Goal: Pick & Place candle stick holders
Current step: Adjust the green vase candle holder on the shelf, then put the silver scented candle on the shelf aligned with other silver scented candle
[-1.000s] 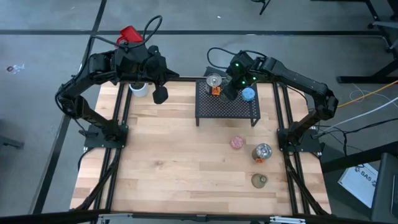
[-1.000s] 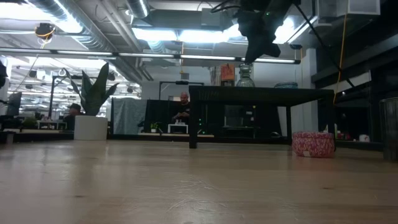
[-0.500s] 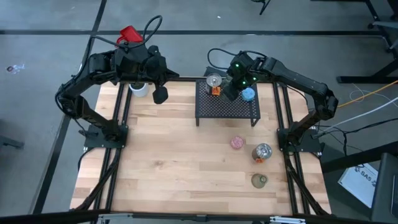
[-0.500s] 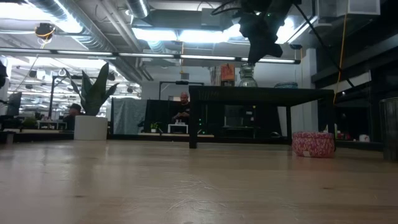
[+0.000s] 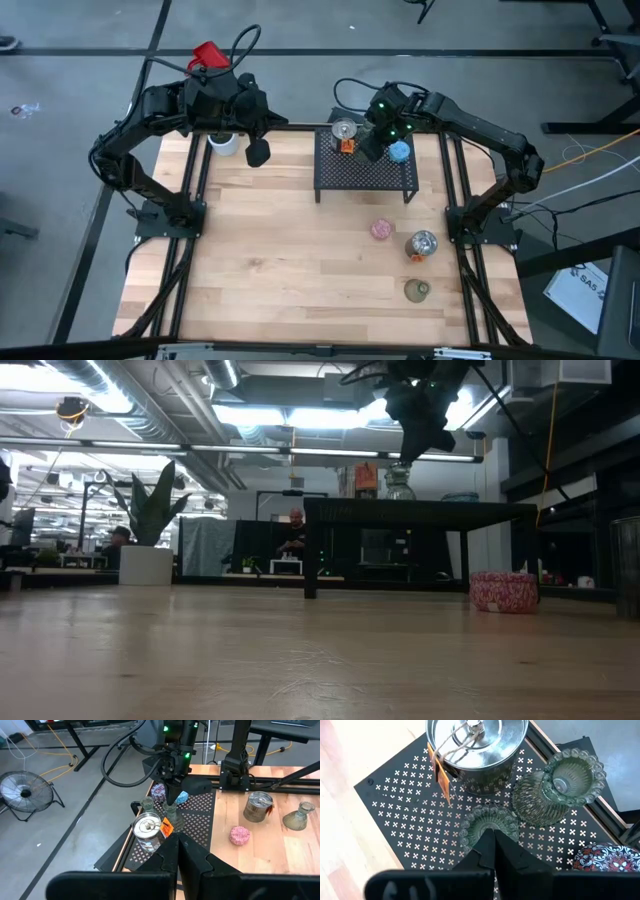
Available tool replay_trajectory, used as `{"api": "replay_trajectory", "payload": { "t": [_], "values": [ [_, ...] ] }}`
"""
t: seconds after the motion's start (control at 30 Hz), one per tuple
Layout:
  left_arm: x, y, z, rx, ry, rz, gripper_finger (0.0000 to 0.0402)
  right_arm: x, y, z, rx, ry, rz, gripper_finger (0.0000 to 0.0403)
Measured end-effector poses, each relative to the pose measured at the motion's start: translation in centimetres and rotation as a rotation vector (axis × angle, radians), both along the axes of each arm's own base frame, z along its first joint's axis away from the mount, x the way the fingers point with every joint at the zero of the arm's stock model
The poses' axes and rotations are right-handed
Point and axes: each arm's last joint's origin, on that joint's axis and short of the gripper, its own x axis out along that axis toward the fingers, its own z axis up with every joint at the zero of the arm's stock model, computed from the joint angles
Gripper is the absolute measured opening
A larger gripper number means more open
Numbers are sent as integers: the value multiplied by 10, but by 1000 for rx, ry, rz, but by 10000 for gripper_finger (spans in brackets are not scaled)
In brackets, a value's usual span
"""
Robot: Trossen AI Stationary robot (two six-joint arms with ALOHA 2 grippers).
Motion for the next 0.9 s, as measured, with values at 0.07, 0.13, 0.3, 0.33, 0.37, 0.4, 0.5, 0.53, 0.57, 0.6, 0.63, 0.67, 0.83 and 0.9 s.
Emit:
{"api": "replay_trajectory", "payload": {
  "t": [0.07, 0.13, 0.3, 0.33, 0.37, 0.4, 0.5, 0.53, 0.57, 0.6, 0.63, 0.67, 0.83, 0.9],
  "values": [
    [0, 0, 0, 0, 0, 0, 2, -1, 0, 0, -2, 8, 10, 1],
    [0, 0, 0, 0, 0, -1, 2, -2, 1, -1, -4, 21, 25, 1],
    [0, 0, 0, 0, 0, 0, 2, -2, 1, -1, -15, 37, 43, 1],
    [0, 0, 0, 0, 0, 0, 2, -2, 1, -1, -16, 36, 43, 1],
    [0, 0, 0, 0, 0, 0, 2, -2, 1, -1, -17, 34, 43, 1],
    [0, 0, 0, -1, 0, 0, 2, -2, 1, -1, -20, 31, 45, 1],
    [0, 0, 0, 0, 0, 0, 2, -1, 1, -1, -16, 25, 49, 1],
    [0, 0, 0, 0, 0, 0, 2, -1, 1, -1, -16, 25, 49, 1],
    [0, 0, 0, 0, 0, 0, 2, -2, 1, 0, -16, 24, 49, 1],
    [0, 0, 0, 0, 0, 0, 2, -2, 1, 0, -17, 23, 49, 1],
    [0, 0, 0, 0, 0, 0, 2, -2, 1, 1, -19, 22, 51, 1],
    [0, 0, 0, 0, 0, 0, 2, -3, 1, 3, -19, 22, 52, 1],
    [0, 0, 0, 0, 0, 0, 2, -4, 2, 23, -49, -18, 66, 1],
    [0, 0, 0, 0, 0, 0, 2, -5, 5, 33, -58, -29, 90, 1]
  ]
}}
